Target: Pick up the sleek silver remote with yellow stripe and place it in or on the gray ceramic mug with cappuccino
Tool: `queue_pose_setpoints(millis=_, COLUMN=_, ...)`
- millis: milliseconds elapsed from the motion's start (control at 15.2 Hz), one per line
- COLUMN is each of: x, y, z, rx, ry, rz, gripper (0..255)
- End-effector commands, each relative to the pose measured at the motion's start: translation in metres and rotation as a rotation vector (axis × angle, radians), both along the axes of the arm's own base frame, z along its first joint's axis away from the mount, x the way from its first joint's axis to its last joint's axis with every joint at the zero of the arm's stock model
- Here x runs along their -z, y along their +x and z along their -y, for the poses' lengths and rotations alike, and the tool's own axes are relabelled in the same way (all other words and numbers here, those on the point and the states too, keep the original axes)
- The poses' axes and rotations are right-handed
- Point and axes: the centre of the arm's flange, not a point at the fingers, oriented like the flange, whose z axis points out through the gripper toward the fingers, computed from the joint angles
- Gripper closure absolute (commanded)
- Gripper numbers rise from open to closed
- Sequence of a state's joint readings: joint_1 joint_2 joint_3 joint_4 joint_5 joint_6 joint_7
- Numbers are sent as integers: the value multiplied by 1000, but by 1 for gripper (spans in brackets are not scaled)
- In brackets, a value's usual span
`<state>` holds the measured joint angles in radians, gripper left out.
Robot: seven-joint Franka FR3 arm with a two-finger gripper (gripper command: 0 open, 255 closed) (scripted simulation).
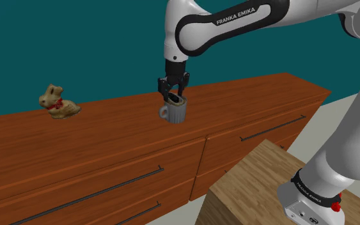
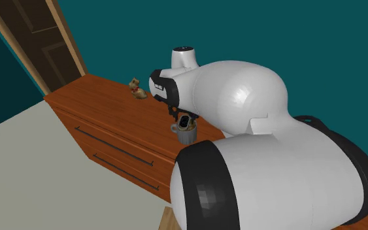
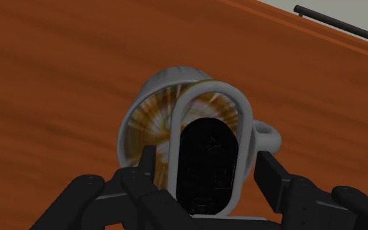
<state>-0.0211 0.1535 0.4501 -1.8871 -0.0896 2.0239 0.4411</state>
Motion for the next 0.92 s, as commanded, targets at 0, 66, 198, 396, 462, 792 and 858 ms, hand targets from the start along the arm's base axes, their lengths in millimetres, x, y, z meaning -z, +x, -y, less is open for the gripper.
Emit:
queue_pose_setpoints(millis=0, x=0, y=0, z=0, rx=0, ry=0, rz=-1, gripper=0)
queue_pose_setpoints(millis=66, x=0, y=0, z=0, rx=0, ry=0, rz=-1, gripper=0)
queue_pose_setpoints(millis=198, x=0, y=0, z=0, rx=0, ry=0, rz=-1, gripper=0)
queue_pose_setpoints(millis=396, x=-26, y=0, z=0, rx=0, ry=0, rz=-1, gripper=0)
queue_pose_setpoints(millis=462, x=-39, y=0, z=0, rx=0, ry=0, rz=-1, gripper=0)
queue_pose_setpoints(millis=792, x=-50, y=0, z=-1, rx=0, ry=0, rz=-1, gripper=0)
queue_pose_setpoints(millis=858, x=-50, y=0, z=-1, rx=0, ry=0, rz=-1, gripper=0)
